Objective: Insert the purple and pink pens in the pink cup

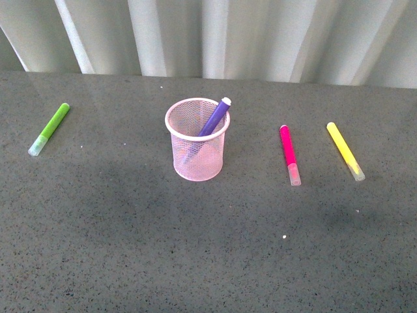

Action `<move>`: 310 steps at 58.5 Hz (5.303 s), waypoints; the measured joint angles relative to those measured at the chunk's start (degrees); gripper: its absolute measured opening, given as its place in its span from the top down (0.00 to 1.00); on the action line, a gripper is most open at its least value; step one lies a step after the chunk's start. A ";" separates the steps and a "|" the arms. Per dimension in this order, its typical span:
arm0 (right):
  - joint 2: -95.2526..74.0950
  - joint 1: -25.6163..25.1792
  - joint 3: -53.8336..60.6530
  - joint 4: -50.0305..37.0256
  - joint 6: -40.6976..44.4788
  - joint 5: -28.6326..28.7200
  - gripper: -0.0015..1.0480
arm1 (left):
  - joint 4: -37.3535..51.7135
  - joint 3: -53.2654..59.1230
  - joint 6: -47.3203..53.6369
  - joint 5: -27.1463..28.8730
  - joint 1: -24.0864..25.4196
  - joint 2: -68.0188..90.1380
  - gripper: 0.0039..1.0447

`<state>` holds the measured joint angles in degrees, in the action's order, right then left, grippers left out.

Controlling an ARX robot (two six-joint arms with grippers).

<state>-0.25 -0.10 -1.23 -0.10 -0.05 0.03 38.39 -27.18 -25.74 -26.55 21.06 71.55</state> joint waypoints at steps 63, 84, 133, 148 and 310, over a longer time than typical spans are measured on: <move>0.00 0.00 0.00 0.00 0.00 0.00 0.07 | -3.61 26.56 25.27 26.27 -19.87 -36.22 0.97; 0.00 0.00 0.00 0.00 0.00 0.00 0.07 | -15.50 26.67 25.31 26.53 -20.96 -48.61 0.97; 0.00 0.00 0.00 0.00 0.00 0.00 0.07 | -38.01 26.64 25.31 26.56 -20.96 -70.66 0.97; 0.00 0.00 0.00 0.00 0.00 0.02 0.07 | -38.32 26.64 25.31 26.56 -20.96 -71.30 0.97; -136.43 13.73 -81.20 5.92 -12.94 -3.48 0.07 | -38.36 26.64 25.46 26.53 -20.96 -71.34 0.06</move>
<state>-136.68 13.63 -82.43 5.82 -12.99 -3.44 0.03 -0.54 -0.27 -0.01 0.10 0.21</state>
